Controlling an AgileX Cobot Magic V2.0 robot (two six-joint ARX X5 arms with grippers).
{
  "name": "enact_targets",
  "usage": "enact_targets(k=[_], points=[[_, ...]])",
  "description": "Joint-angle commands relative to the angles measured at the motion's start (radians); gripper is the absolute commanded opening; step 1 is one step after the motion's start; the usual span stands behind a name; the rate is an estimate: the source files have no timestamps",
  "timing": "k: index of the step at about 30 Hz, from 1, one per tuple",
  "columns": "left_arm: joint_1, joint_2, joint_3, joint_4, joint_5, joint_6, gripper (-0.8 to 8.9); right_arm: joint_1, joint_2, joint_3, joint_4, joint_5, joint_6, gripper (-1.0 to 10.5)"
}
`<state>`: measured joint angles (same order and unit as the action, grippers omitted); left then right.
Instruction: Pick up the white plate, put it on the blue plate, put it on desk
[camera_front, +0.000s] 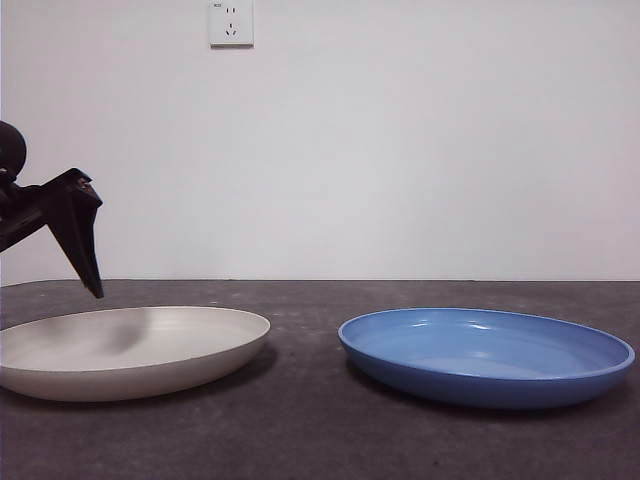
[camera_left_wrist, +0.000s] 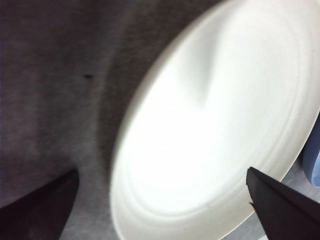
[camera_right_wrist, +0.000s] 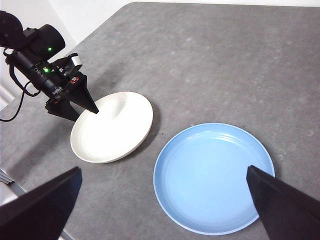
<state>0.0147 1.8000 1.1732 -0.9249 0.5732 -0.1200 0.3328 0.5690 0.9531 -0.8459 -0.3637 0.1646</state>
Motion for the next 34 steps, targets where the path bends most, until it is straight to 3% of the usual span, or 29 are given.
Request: enact_targets(k=[1, 6, 10, 21, 34], points=[[-0.006, 0.021, 0.017, 0.005, 0.002, 0.015, 4.97, 0.003, 0.002, 0.019, 0.011, 0.002, 0.007, 5.7], [-0.01, 0.021, 0.017, 0.003, -0.021, 0.015, 2.51, 0.003, 0.002, 0.019, 0.011, 0.002, 0.008, 5.7], [-0.01, 0.021, 0.017, -0.002, -0.062, 0.015, 2.34, 0.003, 0.002, 0.019, 0.011, 0.002, 0.008, 5.7], [-0.01, 0.065, 0.017, 0.009, -0.069, 0.02, 0.13, 0.003, 0.002, 0.019, 0.01, -0.002, 0.011, 5.7], [-0.014, 0.069, 0.063, -0.031, -0.08, 0.027, 0.07, 0.003, 0.002, 0.019, 0.007, -0.003, 0.012, 5.7]])
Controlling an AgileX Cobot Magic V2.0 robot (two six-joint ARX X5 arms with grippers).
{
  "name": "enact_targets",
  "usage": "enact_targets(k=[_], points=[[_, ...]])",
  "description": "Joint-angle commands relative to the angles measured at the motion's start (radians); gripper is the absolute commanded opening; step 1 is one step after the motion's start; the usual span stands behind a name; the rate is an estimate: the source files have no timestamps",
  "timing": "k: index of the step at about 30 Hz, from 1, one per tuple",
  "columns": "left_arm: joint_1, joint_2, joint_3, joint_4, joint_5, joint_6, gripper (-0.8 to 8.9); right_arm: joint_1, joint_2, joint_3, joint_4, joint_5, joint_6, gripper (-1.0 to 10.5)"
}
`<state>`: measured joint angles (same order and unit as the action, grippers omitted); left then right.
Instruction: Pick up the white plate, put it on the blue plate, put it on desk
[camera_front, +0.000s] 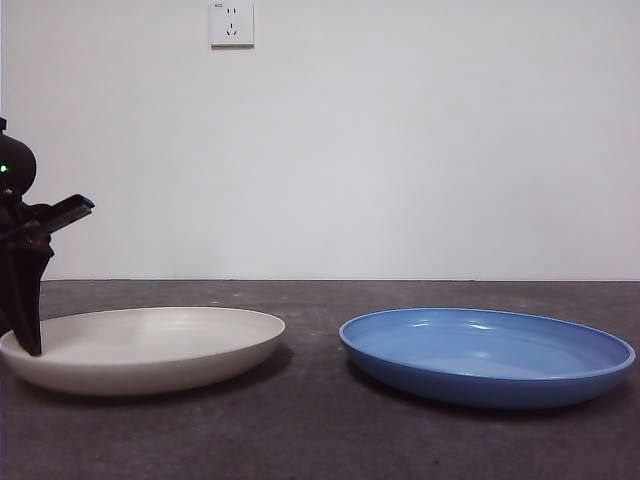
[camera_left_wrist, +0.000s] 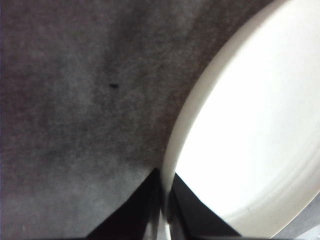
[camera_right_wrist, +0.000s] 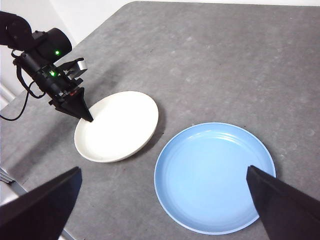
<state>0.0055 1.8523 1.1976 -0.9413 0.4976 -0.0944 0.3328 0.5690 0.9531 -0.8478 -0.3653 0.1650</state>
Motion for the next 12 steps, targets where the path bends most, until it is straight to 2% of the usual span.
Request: enact_targets(k=[1, 6, 12], points=[[-0.01, 0.01, 0.049, -0.028, -0.003, 0.002, 0.07, 0.003, 0.002, 0.019, 0.009, -0.001, 0.014, 5.7], [-0.049, -0.034, 0.093, -0.078, 0.009, -0.021, 0.07, 0.003, 0.002, 0.02, 0.008, -0.001, 0.039, 5.7], [-0.143, -0.06, 0.174, -0.14, 0.035, -0.053, 0.08, 0.003, 0.002, 0.035, -0.007, 0.019, 0.046, 5.7]])
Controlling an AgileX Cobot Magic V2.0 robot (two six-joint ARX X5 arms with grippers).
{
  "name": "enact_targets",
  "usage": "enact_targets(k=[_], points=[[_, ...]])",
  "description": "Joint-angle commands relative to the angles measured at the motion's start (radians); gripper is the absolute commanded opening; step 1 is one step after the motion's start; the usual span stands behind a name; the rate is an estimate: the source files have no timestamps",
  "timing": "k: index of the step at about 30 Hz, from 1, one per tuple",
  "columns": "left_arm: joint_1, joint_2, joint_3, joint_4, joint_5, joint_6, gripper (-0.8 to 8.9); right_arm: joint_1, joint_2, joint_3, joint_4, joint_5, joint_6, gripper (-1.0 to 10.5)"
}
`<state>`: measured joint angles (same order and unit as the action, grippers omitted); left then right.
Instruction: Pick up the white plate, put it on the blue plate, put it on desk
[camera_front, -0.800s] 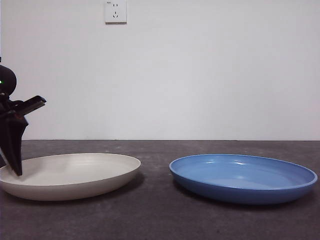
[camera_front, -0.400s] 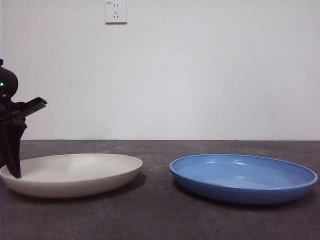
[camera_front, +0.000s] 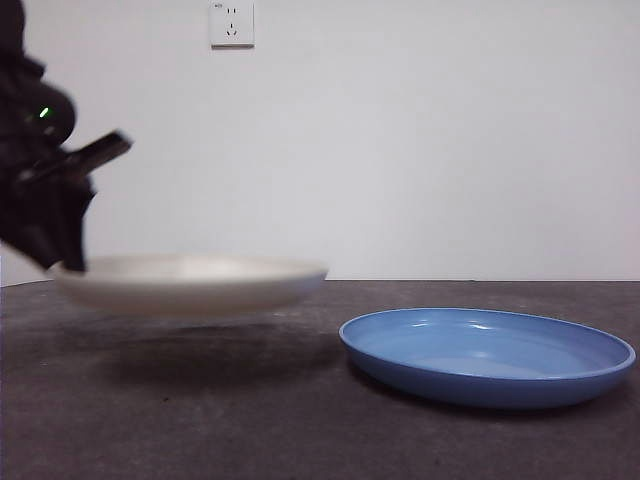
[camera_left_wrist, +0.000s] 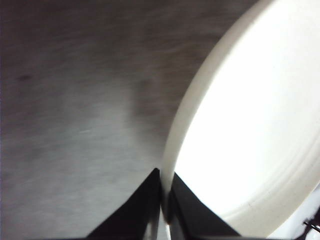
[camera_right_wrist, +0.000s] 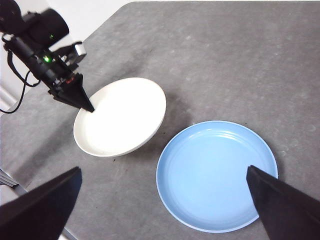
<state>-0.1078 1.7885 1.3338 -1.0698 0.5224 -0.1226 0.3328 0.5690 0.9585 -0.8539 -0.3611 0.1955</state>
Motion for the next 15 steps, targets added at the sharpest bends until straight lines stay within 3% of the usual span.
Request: enact_targets(k=[1, 7, 15], points=[[-0.047, 0.003, 0.049, -0.014, 0.01, -0.032, 0.08, 0.003, 0.002, 0.035, -0.01, 0.031, 0.015, 5.7], [-0.175, 0.003, 0.106, 0.011, 0.01, -0.089, 0.08, 0.003, 0.002, 0.08, -0.068, 0.107, 0.012, 5.7], [-0.337, 0.017, 0.13, 0.129, 0.01, -0.196, 0.08, 0.003, 0.002, 0.117, -0.068, 0.108, 0.01, 5.7]])
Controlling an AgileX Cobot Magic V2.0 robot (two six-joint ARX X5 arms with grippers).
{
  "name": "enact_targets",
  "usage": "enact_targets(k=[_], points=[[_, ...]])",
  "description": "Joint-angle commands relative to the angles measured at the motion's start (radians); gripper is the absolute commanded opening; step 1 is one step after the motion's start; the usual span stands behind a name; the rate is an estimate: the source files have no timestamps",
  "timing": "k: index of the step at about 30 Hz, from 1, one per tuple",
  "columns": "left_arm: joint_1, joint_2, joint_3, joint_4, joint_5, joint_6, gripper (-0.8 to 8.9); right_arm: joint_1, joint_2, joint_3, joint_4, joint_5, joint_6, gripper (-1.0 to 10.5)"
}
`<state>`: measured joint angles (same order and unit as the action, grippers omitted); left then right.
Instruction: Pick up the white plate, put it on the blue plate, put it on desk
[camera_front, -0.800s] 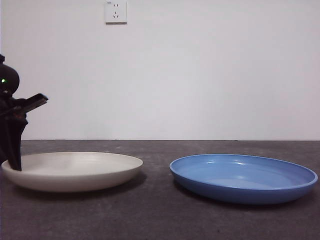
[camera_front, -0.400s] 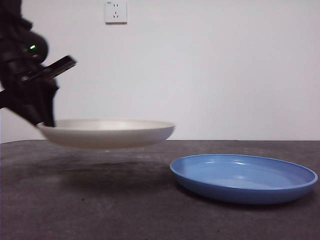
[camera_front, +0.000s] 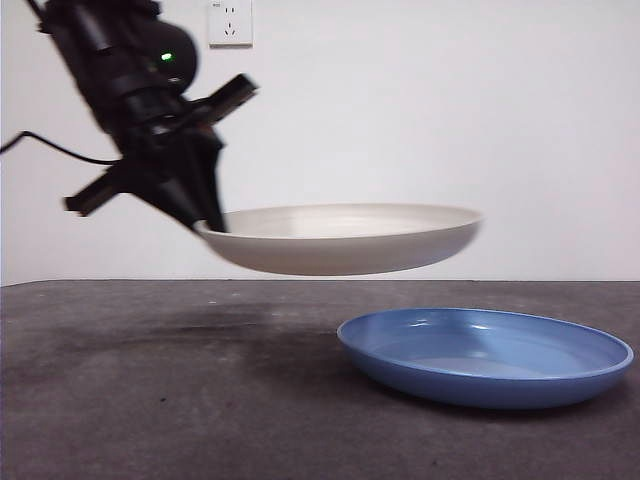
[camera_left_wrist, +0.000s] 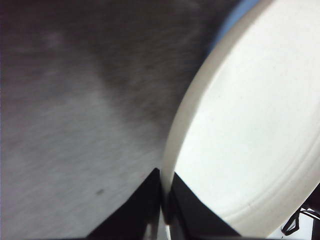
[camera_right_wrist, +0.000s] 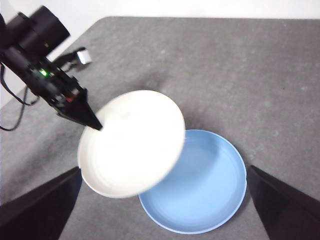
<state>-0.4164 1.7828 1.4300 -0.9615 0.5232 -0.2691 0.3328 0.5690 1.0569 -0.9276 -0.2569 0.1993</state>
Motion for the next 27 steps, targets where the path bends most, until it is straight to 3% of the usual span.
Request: enact_targets(k=[1, 20, 27], points=[[-0.045, 0.031, 0.04, 0.032, 0.009, -0.062, 0.08, 0.003, 0.002, 0.021, 0.005, 0.003, 0.006, 5.7], [-0.181, 0.381, 0.422, -0.108, 0.009, -0.091, 0.09, 0.003, 0.002, 0.021, -0.029, -0.008, 0.006, 5.7], [-0.195, 0.431, 0.454, -0.127, 0.009, -0.087, 0.09, 0.003, 0.002, 0.021, -0.047, -0.007, 0.006, 5.7]])
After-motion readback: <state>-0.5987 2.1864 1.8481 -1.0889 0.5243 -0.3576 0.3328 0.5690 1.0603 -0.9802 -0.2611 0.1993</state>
